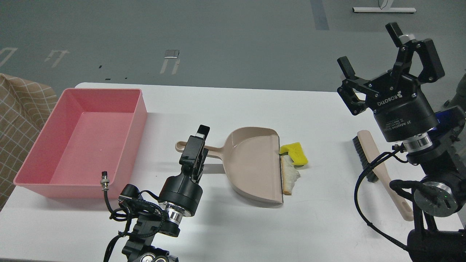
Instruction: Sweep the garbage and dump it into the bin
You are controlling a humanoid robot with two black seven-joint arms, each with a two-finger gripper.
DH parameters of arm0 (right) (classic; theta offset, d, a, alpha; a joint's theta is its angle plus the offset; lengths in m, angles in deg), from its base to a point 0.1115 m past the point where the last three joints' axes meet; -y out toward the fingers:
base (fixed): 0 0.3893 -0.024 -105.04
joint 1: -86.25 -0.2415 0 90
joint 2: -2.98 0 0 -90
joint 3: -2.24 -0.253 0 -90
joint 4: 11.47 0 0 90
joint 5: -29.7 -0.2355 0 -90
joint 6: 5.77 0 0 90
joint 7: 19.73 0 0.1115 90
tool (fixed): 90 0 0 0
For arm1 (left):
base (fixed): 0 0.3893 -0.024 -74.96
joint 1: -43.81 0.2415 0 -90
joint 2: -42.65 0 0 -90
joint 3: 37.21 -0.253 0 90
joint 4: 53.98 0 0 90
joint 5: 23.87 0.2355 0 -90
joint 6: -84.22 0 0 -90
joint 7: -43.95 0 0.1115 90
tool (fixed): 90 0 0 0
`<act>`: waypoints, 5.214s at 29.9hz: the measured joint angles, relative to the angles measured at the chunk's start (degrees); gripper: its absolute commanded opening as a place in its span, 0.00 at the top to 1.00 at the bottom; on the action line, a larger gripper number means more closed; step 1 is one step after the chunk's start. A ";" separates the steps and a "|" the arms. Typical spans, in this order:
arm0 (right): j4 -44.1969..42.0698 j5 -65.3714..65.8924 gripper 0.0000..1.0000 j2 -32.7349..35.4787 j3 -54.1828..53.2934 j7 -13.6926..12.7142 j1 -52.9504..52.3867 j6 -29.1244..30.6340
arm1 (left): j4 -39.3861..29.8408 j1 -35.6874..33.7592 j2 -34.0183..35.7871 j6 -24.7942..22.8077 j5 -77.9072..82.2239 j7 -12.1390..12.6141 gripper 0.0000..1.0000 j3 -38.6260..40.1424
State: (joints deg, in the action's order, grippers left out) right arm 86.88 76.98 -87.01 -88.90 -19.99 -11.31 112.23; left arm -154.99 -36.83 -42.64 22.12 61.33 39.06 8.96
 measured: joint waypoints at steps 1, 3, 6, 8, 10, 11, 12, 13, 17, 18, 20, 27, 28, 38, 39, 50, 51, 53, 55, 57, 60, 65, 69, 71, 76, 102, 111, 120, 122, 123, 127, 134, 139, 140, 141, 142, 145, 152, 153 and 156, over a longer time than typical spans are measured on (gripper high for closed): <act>0.00 0.00 0.00 0.00 0.00 0.00 0.00 0.00 | 0.13 0.01 0.06 0.05 -0.07 0.00 0.03 -0.01; 0.00 0.00 0.00 0.00 0.00 0.00 0.00 0.00 | 0.65 -0.01 0.02 0.09 -0.27 0.00 0.03 -0.02; 0.04 0.00 0.00 0.00 0.00 0.00 0.00 0.00 | 1.37 -0.06 -0.17 0.10 -0.38 0.25 0.03 -0.06; 0.15 0.00 0.00 0.00 0.00 0.00 0.00 0.00 | 1.92 0.10 -0.19 0.10 -0.40 0.32 0.03 -0.10; 0.25 0.00 0.00 0.00 0.00 0.00 0.00 0.00 | 2.84 0.26 -0.10 0.10 -0.44 0.37 0.03 -0.11; 0.29 0.00 0.00 0.00 0.00 0.00 0.01 0.00 | 3.48 0.33 0.06 0.10 -0.48 0.37 0.03 -0.12; 0.32 0.00 0.00 0.00 0.00 0.00 0.04 0.00 | 3.94 0.37 0.16 0.11 -0.51 0.37 0.03 -0.12; 0.34 0.00 0.00 0.00 0.00 0.00 0.06 0.00 | 4.30 0.37 0.25 0.11 -0.53 0.37 0.03 -0.12; 0.35 0.00 0.00 0.00 0.00 0.00 0.09 0.00 | 6.44 0.39 0.52 0.11 -0.68 0.36 0.03 -0.08; 0.35 0.00 0.00 0.00 0.00 0.00 0.11 0.00 | 6.99 0.39 0.52 0.11 -0.76 0.27 0.03 0.04; 0.36 0.00 0.00 0.00 0.00 0.00 0.12 0.00 | 7.70 0.39 0.49 0.11 -0.93 0.13 0.03 0.24; 0.36 0.00 0.00 0.00 0.00 0.00 0.11 0.00 | 13.15 -1.17 0.01 0.11 -2.26 -0.17 0.03 0.64; 0.36 0.00 0.00 0.00 0.00 0.00 0.11 0.00 | 13.82 -1.53 -0.08 0.11 -2.34 -0.40 0.03 0.66; 0.66 0.00 0.00 0.00 -0.08 0.00 0.31 0.00 | 20.33 -6.12 -1.95 0.11 -6.01 -3.96 0.03 0.51; 0.68 0.00 0.00 0.00 -0.08 0.00 0.34 0.00 | 20.89 -6.53 -1.97 0.11 -6.26 -4.45 0.02 0.47; 0.80 -0.08 0.00 0.00 -0.14 0.00 0.42 0.00 | 27.55 -10.84 -2.01 0.10 -9.99 -5.64 0.02 0.54; 0.80 -0.08 0.00 0.00 -0.11 0.00 0.42 0.00 | 27.88 -11.19 -1.98 0.10 -10.43 -5.64 0.02 0.52; 0.80 -0.08 0.00 0.00 -0.10 0.00 0.42 0.00 | 28.72 -11.84 -1.92 0.10 -11.19 -5.72 0.02 0.51; 0.80 -0.08 0.00 0.00 -0.09 0.00 0.42 0.00 | 29.38 -12.20 -1.89 0.10 -11.63 -6.01 0.02 0.51; 0.80 -0.09 0.00 0.00 -0.08 0.00 0.40 0.00 | 30.11 -12.63 -1.90 0.10 -11.87 -6.57 0.03 0.51; 0.80 -0.09 0.00 0.00 -0.08 0.00 0.38 0.00 | 31.66 -13.32 -1.95 0.10 -12.01 -7.32 0.04 0.58; 0.79 -0.09 0.00 0.00 -0.08 0.00 0.36 0.00 | 32.43 -13.71 -1.98 0.10 -12.51 -8.12 0.17 0.62; 0.74 -0.09 0.00 0.00 -0.08 0.00 0.42 0.00 | 32.53 -13.97 -1.98 0.10 -13.43 -9.33 0.37 0.52; 0.74 -0.09 0.00 0.00 -0.08 0.00 0.43 0.00 | 32.54 -14.01 -1.99 0.10 -13.53 -9.86 0.44 0.36; 0.74 -0.09 0.00 0.00 -0.08 0.00 0.44 0.00 | 32.54 -14.09 -1.96 0.10 -13.65 -10.22 0.57 0.24; 0.80 -0.08 0.00 0.00 -0.03 0.00 0.63 0.00 | 32.48 -14.09 -1.37 0.10 -13.40 -10.38 0.90 -0.12; 0.80 0.16 0.00 0.00 -0.59 -1.22 0.70 -0.69 | 32.48 -14.03 -1.55 0.10 -13.40 -11.18 0.89 -0.12; 0.80 -0.43 0.00 0.00 -7.04 -1.75 -2.54 -1.36 | 32.74 -14.03 -1.13 0.10 -13.55 -15.19 0.92 -0.12; 0.79 -1.11 0.00 0.00 -8.21 -2.42 -3.63 -0.48 | 32.86 -14.06 -1.02 0.10 -13.55 -16.81 0.92 -0.12; 0.72 -2.05 0.00 0.00 -8.89 -2.75 -3.97 -0.26 | 32.88 -14.06 -0.98 0.10 -13.55 -17.38 0.92 -0.12; 0.09 -7.32 0.00 0.00 -10.06 -3.25 -4.19 -0.02 | 32.89 -14.04 -0.90 0.10 -13.47 -19.12 0.92 -0.12; -0.76 -7.66 0.00 1.28 -9.70 -2.68 -3.14 0.00 | 32.25 -13.65 0.72 0.10 -13.36 -21.68 0.92 -0.21; -0.46 -0.95 0.00 4.92 -9.53 -2.67 0.39 0.01 | 32.18 -13.43 1.68 0.10 -13.23 -22.61 0.91 -0.25; -0.40 0.86 0.00 5.43 -9.57 -2.84 1.10 0.01 | 32.18 -13.39 1.77 0.10 -13.22 -22.71 0.91 -0.27; -0.40 2.82 0.00 6.02 -9.63 -3.06 1.85 0.01 | 32.18 -13.36 1.83 0.10 -13.22 -22.74 0.91 -0.28; -0.40 4.00 0.00 6.72 -9.64 -3.24 2.26 0.01 | 32.18 -13.34 1.86 0.10 -13.22 -22.76 0.91 -0.34; -0.09 5.78 0.00 10.85 -9.83 -3.36 3.46 0.01 | 32.18 -13.33 1.98 0.10 -13.22 -22.91 0.91 -1.29; -0.16 6.22 0.00 14.73 -20.48 -2.68 2.97 0.02 | 32.16 -13.41 1.93 0.10 -13.23 -22.96 0.91 -2.00; -0.33 6.22 0.00 14.72 -22.26 -2.63 2.58 0.01 | 32.14 -13.41 1.90 0.10 -13.23 -22.96 0.91 -2.00; 0.17 6.09 0.00 14.01 -24.47 -2.31 2.26 0.01 | 32.10 -13.48 1.81 0.10 -13.23 -22.90 0.91 -1.98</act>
State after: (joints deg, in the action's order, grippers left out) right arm 87.05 83.07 -73.00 -113.37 -22.30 -9.04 112.24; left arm -122.90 -50.31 -40.83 22.22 48.11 16.15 6.98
